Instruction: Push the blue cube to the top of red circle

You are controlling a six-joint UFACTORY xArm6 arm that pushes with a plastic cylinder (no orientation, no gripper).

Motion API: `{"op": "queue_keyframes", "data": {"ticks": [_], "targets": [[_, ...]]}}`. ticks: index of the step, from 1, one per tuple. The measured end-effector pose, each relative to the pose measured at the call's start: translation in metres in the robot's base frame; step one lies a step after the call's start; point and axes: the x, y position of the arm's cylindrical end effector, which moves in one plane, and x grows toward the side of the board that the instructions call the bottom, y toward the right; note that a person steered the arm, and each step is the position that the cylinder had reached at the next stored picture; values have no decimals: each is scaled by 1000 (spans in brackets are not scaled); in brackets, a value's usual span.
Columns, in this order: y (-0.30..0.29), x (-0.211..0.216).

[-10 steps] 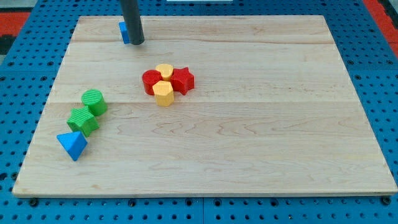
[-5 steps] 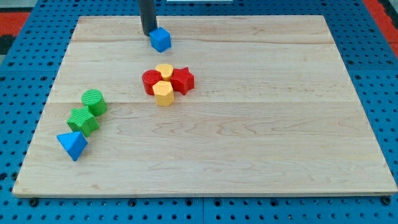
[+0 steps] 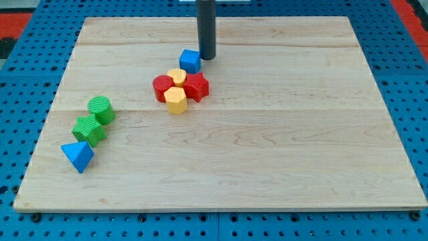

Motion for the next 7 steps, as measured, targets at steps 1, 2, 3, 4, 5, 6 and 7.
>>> {"op": "queue_keyframes", "data": {"ticks": [1, 2, 3, 4, 5, 6, 7], "targets": [[-46, 5], [-44, 5], [-73, -5], [-120, -5], [-106, -1], [-159, 1], [-152, 10]]}}
